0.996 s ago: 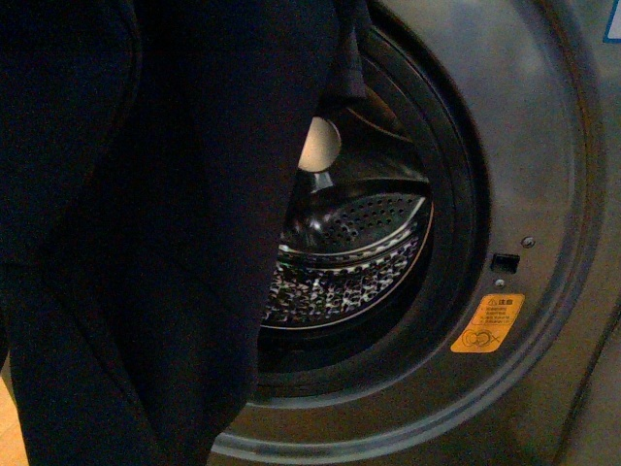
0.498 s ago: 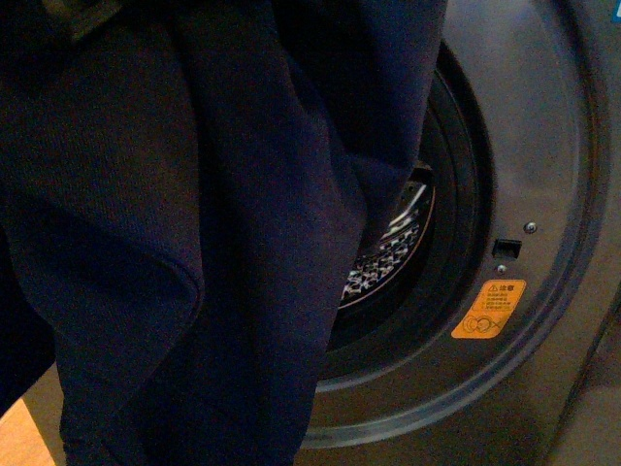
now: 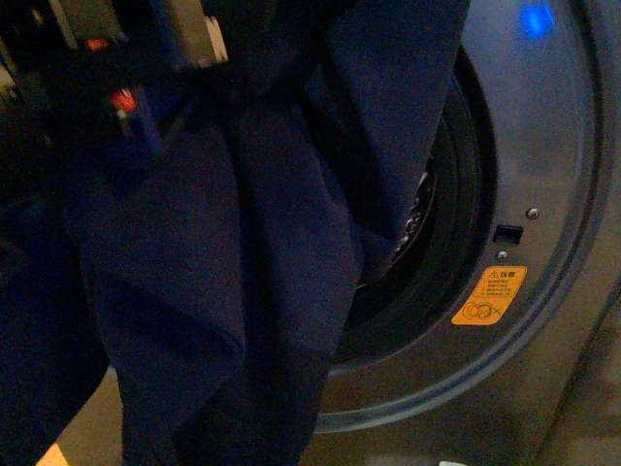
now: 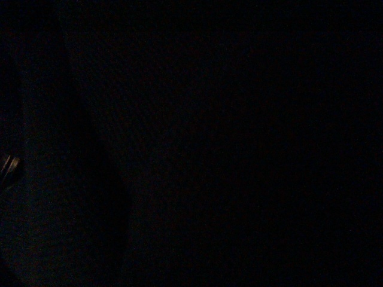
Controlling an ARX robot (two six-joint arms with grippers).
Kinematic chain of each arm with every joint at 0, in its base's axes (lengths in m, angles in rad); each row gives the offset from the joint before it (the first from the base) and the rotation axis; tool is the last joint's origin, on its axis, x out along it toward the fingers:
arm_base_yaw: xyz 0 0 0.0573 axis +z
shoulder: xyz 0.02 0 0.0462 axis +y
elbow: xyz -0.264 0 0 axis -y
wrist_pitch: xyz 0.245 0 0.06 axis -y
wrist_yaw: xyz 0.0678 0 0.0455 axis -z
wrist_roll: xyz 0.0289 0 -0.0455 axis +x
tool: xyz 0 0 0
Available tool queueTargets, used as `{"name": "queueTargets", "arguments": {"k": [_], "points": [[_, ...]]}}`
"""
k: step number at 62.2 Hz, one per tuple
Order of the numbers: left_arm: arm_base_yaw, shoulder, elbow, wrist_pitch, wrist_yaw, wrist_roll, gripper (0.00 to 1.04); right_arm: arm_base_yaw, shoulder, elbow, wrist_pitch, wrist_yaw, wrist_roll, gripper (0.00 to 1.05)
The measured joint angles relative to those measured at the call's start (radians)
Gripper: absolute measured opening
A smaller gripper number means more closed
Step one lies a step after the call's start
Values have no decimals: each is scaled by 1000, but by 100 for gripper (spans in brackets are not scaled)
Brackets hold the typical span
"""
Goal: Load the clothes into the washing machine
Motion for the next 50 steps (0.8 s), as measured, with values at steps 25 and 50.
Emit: {"name": "queueTargets", "arguments": {"k": [25,50], "points": [[-32,197,5,101,-20,-8,11,-9,-93,-79,-7,-5,0,2],[-10,372,71,142,-43,-7,11,-9,-175,-121,-44,-5,0,2]]}}
